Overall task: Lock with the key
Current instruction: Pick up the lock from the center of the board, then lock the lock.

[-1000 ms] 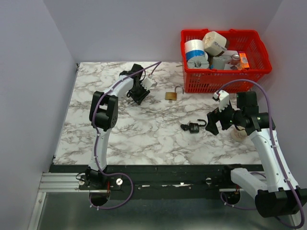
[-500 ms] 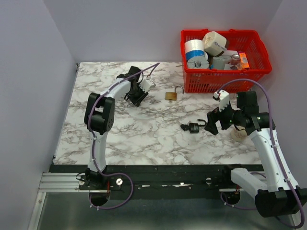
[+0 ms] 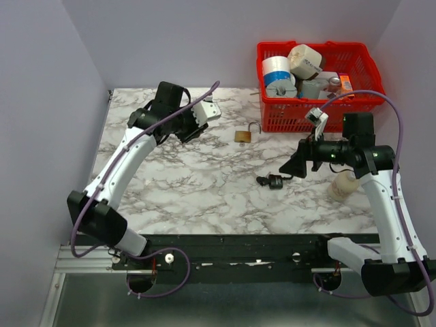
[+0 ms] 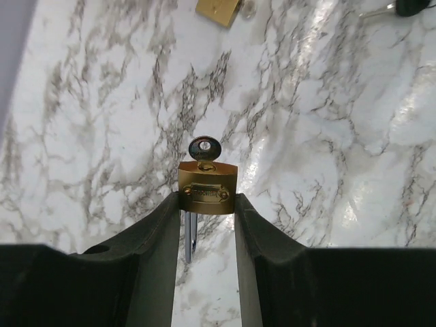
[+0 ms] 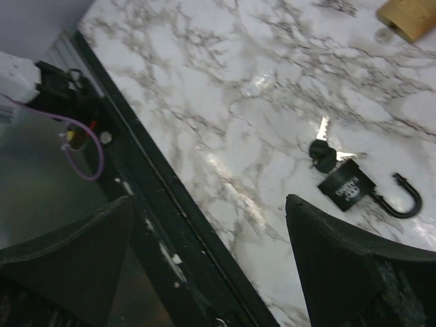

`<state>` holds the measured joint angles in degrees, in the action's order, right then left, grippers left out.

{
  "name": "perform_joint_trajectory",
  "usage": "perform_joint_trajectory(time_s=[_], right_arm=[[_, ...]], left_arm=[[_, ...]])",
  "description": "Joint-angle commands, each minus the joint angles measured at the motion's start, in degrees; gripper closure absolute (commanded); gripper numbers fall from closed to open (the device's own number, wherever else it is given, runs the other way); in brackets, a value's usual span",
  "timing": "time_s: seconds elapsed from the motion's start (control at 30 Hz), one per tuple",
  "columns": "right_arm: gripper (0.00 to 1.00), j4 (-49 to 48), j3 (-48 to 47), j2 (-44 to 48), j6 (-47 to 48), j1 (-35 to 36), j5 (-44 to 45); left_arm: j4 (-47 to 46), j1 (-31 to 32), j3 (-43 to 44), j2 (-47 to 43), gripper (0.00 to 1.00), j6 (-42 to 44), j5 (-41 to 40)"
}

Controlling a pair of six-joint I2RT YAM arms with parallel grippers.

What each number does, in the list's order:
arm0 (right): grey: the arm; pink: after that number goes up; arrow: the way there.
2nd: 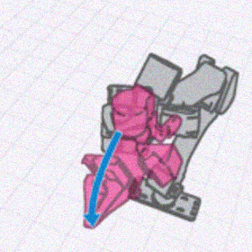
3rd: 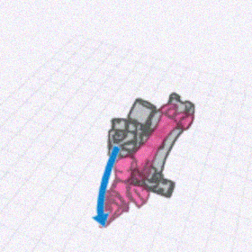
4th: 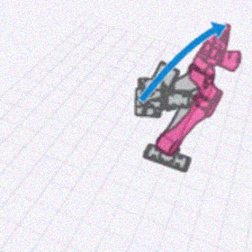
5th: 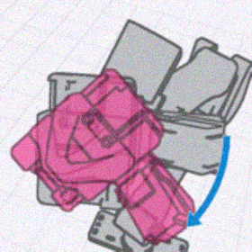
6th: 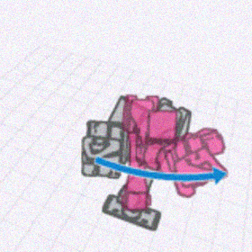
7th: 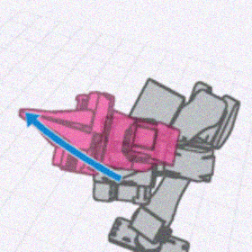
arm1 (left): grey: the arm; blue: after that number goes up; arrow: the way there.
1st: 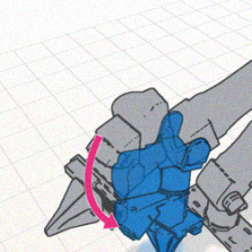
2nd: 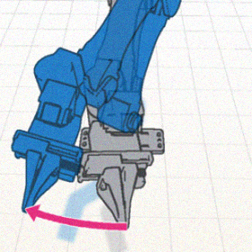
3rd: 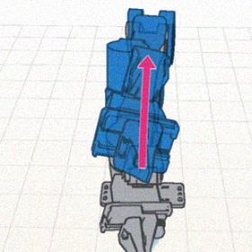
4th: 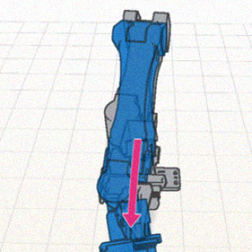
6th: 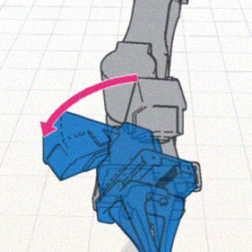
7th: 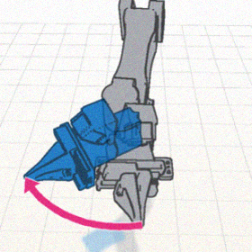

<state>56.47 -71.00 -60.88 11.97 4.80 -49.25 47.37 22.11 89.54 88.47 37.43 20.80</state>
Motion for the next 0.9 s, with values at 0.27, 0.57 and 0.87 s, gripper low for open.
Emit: perform_joint_trajectory(time_s=[0.27, 0.57, 0.87], right_arm=[[0.12, -9.36, -8.97, -9.07, -18.29, 8.02, -10.86], [0.18, -17.88, -11.00, -17.51, -23.30, 17.43, -9.28], [0.23, -17.97, -12.85, -23.22, -24.00, 22.71, -8.93]], left_arm=[[9.41, 19.54, -2.70, -18.67, 0.69, 14.86, -3.55], [7.12, 31.59, -3.40, -17.54, 0.70, 14.69, -18.51], [4.83, 32.91, -3.23, -14.81, 0.73, 12.93, -20.01]])
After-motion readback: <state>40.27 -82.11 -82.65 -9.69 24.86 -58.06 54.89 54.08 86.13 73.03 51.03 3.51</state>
